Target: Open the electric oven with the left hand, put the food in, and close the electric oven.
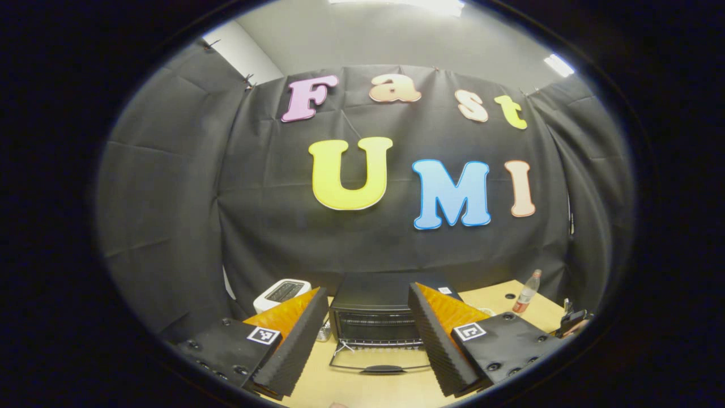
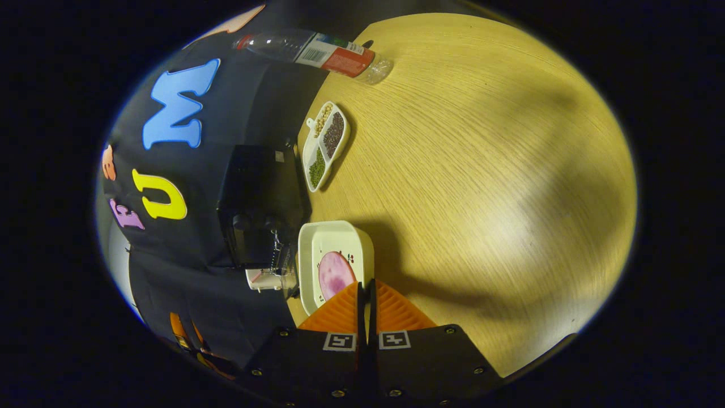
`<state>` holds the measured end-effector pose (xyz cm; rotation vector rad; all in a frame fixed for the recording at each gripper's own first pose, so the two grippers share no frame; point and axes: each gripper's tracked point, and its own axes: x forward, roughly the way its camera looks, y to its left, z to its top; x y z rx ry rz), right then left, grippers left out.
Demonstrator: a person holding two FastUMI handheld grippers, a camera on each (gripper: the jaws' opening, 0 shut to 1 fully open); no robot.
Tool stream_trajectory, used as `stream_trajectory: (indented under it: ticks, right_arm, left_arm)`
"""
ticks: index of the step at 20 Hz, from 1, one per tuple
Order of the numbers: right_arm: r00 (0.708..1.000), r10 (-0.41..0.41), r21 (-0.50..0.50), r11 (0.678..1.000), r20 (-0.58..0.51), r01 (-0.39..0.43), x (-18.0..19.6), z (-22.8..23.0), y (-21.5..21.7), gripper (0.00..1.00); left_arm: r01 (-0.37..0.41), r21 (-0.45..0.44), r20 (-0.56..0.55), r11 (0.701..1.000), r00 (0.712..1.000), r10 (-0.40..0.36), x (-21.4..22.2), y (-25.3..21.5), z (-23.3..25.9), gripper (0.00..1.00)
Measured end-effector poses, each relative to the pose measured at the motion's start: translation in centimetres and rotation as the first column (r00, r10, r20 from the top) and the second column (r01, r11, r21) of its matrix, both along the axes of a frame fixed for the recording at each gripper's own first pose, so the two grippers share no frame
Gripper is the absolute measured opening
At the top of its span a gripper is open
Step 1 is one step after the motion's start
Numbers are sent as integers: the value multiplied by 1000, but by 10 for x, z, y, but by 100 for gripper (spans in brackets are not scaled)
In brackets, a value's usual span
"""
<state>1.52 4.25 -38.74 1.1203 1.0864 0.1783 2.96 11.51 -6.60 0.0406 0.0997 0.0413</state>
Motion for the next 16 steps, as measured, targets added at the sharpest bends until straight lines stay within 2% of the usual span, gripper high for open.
stream_trajectory:
  ticks: [5,7,13,16]
  right_arm:
    - [998,-59,-26,998,32,60,-13,30,22,0]
    - [996,-72,-32,997,59,74,-13,47,43,0]
    - [988,-106,-38,993,113,111,-4,92,121,0]
    - [986,-123,-70,989,113,131,2,96,151,0]
  left_arm:
    - [30,-2,28,1000,999,-30,6,2,10,99]
    - [49,-5,36,999,998,-49,7,5,14,96]
    - [89,-26,40,996,995,-88,6,30,11,100]
    - [90,-36,36,995,995,-89,2,51,8,100]
